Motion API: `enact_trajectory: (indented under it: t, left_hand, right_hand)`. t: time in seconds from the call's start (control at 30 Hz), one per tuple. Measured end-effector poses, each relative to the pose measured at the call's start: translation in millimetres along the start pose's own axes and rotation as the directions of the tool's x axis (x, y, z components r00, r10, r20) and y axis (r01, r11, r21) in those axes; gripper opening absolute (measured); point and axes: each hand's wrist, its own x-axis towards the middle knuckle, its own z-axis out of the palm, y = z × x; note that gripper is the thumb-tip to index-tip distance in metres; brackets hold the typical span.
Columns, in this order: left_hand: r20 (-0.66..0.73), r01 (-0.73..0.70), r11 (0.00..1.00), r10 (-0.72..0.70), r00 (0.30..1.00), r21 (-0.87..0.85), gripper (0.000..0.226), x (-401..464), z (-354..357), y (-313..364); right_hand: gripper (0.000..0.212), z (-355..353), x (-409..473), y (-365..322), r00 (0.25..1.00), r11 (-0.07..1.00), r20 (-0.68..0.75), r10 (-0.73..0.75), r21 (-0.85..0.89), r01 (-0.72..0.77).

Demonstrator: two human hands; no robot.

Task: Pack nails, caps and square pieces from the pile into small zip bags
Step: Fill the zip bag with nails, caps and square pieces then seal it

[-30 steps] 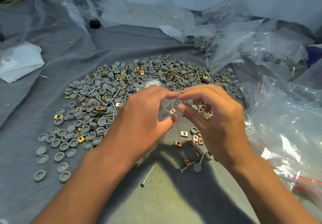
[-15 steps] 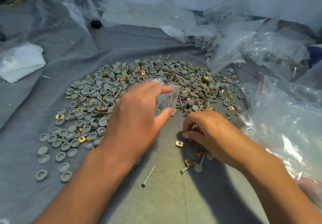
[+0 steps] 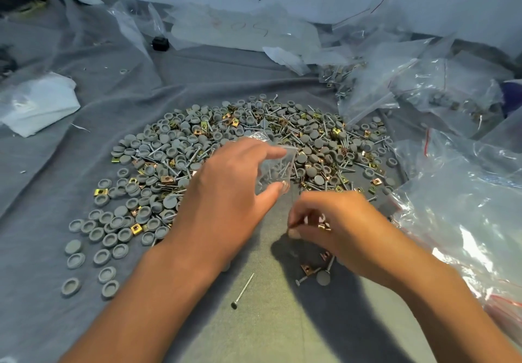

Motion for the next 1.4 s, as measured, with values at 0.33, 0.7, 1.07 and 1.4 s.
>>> enact_trajectory:
  t: [0.33,0.7,1.07,1.4]
  left_hand:
    - [0.027,0.006,1.0,-0.005,1.0,-0.027,0.049,-0.7,2.2,2.5]
    - [0.04,0.013,0.999,-0.011,0.999,-0.031,0.047,0.1,2.1,3.2]
    - [0.046,0.027,1.0,-0.027,0.999,0.004,0.053,-1.4,0.2,2.1]
    - [0.043,0.025,1.0,-0.025,0.999,0.007,0.052,-0.9,-0.3,1.3]
  right_hand:
    - [0.017,4.7,13.9,-14.3,0.706,0.974,-0.673,-0.22,-0.109,0.198]
    - [0.022,12.0,15.7,-15.2,0.699,0.974,-0.678,-0.228,-0.157,0.165]
    - [0.018,-25.2,-5.2,13.9,0.974,0.96,0.107,0.199,-0.222,-0.172]
    - [0.011,-14.5,-8.0,7.9,0.98,0.908,0.128,0.151,-0.41,-0.087]
